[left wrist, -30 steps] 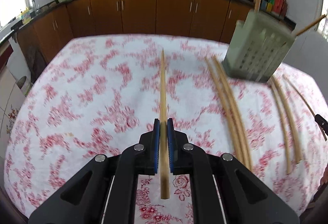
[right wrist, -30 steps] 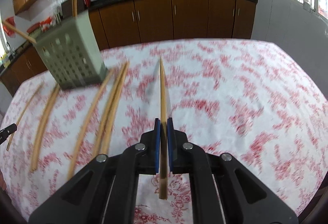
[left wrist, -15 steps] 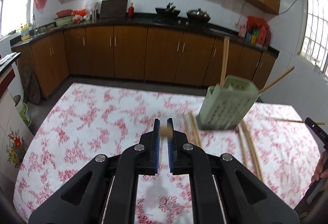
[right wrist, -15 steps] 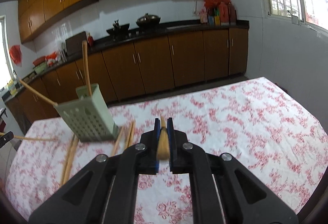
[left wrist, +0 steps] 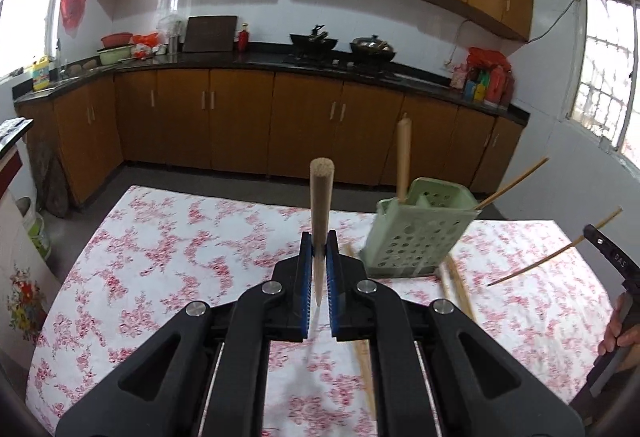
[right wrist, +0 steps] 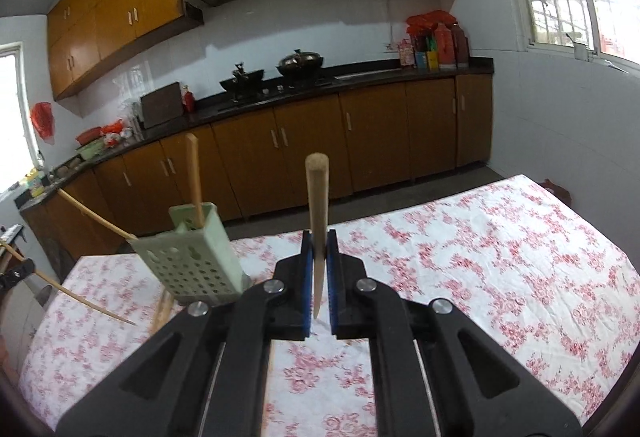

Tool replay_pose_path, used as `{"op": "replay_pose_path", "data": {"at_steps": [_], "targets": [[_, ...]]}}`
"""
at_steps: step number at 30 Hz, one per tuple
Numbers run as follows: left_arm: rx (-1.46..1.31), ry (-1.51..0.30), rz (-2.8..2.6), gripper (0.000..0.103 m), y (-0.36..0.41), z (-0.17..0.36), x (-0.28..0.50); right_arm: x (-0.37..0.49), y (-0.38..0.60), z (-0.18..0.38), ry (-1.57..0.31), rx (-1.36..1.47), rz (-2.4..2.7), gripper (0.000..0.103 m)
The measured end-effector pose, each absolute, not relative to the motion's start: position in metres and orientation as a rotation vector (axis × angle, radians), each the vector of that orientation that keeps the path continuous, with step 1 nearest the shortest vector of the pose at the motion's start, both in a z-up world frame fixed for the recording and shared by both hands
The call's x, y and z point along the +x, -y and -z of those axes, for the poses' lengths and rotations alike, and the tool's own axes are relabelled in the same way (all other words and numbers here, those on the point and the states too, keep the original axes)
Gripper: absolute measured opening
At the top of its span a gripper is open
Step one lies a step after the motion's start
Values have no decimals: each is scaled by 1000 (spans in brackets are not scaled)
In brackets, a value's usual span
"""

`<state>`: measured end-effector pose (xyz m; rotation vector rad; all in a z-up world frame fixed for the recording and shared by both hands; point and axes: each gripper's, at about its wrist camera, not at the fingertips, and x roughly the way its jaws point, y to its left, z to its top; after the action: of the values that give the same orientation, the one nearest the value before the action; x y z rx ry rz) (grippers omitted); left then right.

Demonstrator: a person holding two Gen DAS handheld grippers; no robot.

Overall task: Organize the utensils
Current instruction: 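Lower the left tool's chopsticks into the holder and open it while the right tool releases its chopstick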

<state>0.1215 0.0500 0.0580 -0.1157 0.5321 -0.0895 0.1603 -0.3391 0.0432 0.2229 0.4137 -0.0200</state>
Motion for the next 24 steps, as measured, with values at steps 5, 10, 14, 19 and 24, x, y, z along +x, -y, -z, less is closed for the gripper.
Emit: {"op": "replay_pose_path", "data": {"at_steps": [5,10,14,19,24], "targets": [[-114,-473,169,7,-33,-90,111,153,331,-82,-376,245,-83,7],[-108,-417,251,7,-14,-122,105,146,322,-118,-337,264,-195,7],[-106,-365,273,7,0,-141,109,148,309,-139,-284,255,-237,7],[-127,-296,246,7,12,-155,129,166,294,-151,-239,253,-246,7],[-153,-256,192,7,18,-151,151,195,280,-146,-258,234,-227,7]]}}
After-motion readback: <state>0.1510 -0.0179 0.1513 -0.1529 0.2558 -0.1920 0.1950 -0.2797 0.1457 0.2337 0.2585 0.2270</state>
